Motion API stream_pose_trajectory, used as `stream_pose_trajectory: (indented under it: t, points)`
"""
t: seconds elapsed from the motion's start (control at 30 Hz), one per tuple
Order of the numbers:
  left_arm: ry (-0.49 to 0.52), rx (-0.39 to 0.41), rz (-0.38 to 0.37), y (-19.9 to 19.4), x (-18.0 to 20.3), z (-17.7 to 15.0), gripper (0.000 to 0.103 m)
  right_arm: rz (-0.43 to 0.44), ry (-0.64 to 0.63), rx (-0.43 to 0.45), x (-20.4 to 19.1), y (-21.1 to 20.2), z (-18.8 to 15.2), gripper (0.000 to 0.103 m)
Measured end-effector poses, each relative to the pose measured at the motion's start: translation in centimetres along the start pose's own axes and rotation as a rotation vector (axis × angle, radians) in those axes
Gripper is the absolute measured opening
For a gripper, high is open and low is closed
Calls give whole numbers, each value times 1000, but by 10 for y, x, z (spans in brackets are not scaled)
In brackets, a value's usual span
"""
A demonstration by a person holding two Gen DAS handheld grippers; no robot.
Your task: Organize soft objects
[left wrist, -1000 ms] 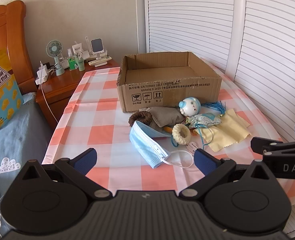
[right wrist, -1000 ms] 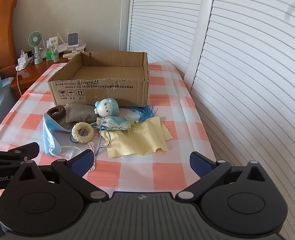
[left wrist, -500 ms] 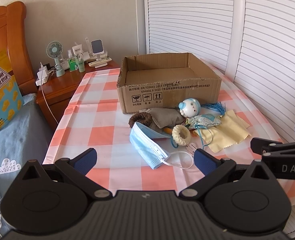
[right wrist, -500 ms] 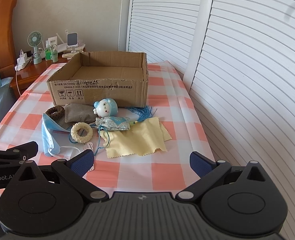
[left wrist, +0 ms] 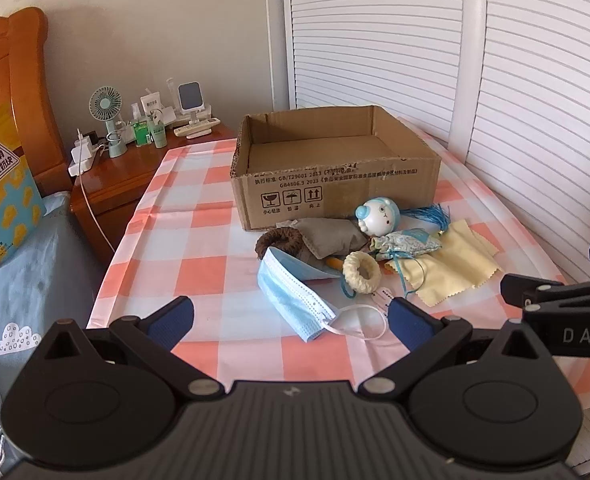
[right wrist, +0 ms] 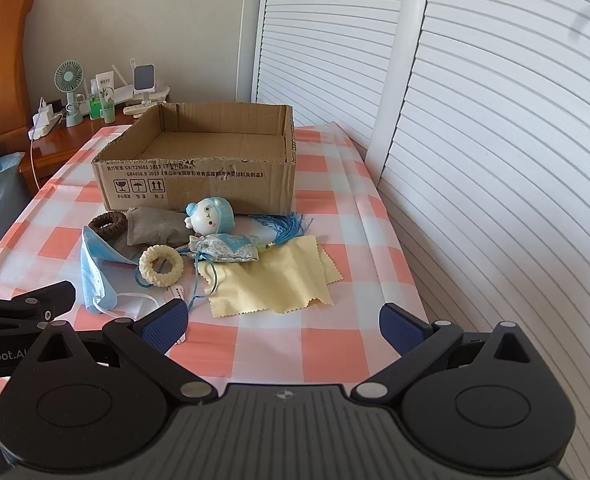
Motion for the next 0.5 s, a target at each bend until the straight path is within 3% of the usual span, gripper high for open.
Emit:
stream_pose_trajectory:
  t: [0.5]
  points:
    - [46,19,-34,13,5,1,102,10,-21,-5,-2,14,2,103]
Point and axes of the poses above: each gripper's, at about its wrist camera, not at the fingertips, and y roughly the way its jaws point, x to its right, z to its top, the point moved 8 cm from there along y, roughly the way its jaws point, and after that the axes turned 4 degrees about x, right-handed, at the moved point
